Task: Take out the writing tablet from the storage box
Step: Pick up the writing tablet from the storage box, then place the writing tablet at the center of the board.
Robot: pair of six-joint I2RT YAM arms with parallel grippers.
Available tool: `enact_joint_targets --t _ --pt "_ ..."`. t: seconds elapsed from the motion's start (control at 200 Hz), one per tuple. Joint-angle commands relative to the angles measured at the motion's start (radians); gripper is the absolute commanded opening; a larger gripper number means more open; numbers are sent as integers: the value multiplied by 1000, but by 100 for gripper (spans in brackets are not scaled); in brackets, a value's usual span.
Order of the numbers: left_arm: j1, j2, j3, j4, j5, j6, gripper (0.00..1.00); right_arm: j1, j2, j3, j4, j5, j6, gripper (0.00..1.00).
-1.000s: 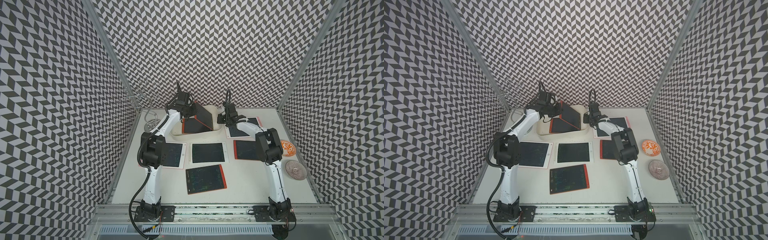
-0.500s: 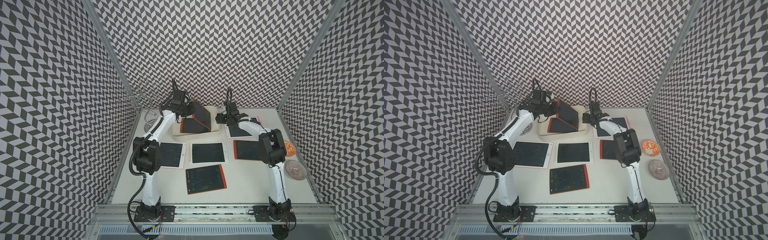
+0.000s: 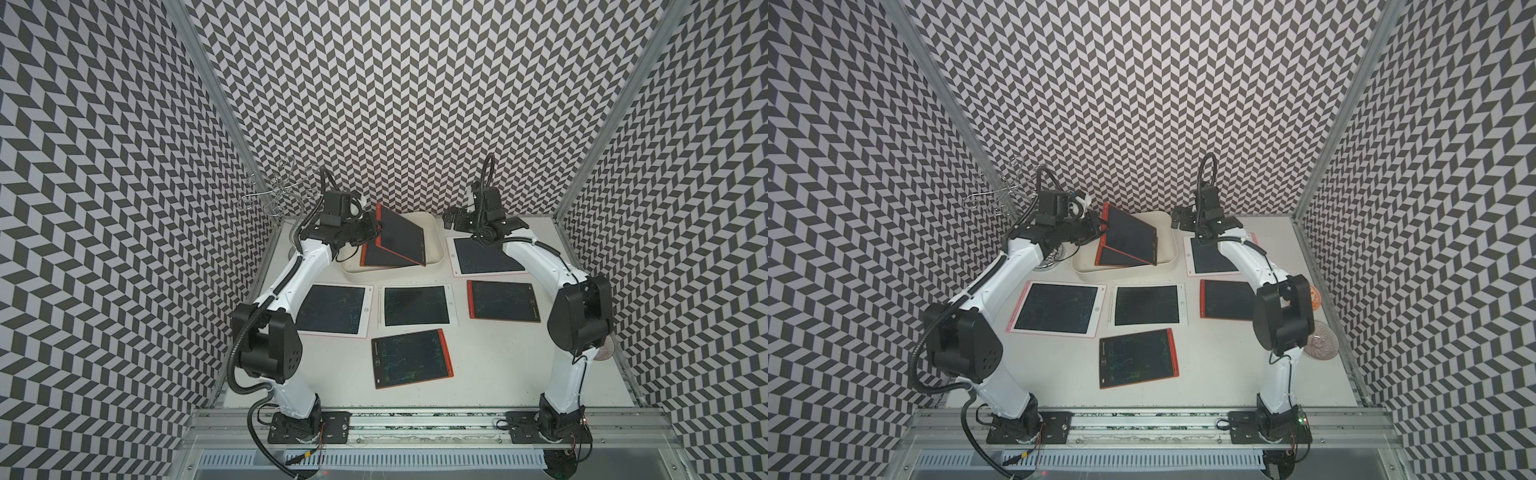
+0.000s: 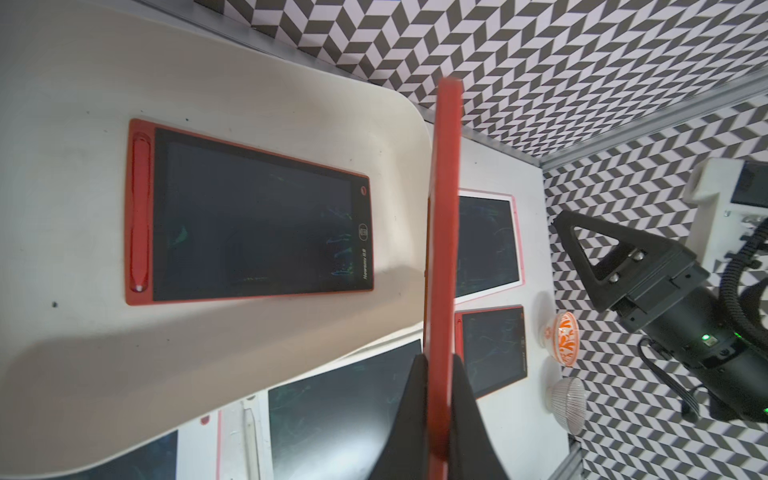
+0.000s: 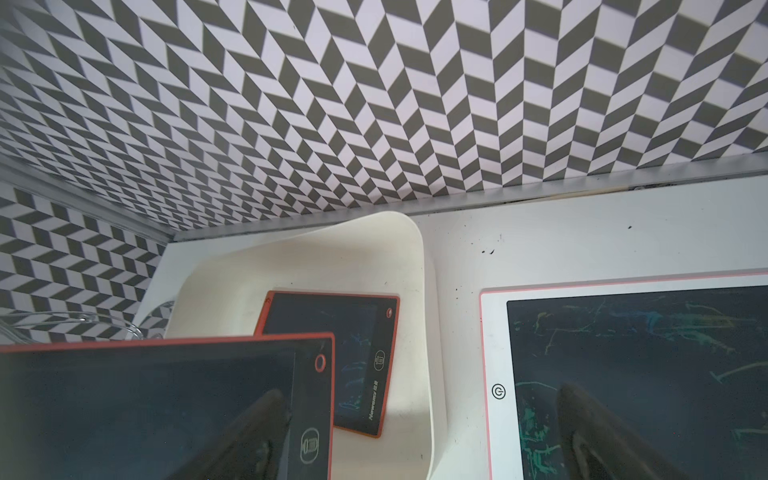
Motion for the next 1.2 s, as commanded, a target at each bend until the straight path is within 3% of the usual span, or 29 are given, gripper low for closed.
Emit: enact_joint_targets --t 0.0,0.17,0.351,0.546,1.002,1.192 --pt "-2 -98 -96 151 94 -98 0 -9 -74 -45 45 -64 15 100" --pt "-27 -228 -332 354 157 -270 0 -14 -160 -129 59 -134 22 100" --pt "-135 -323 -521 487 99 -401 0 -20 -251 -244 106 -222 47 100" --pt "-252 -363 -738 762 51 -647 0 -23 -328 -326 141 -263 62 99" --pt "-563 -287 -883 1032 -254 -841 0 -44 -422 -448 142 -297 37 100" --pt "-668 -216 -891 1139 -330 -840 0 -53 -467 -511 152 -285 33 99"
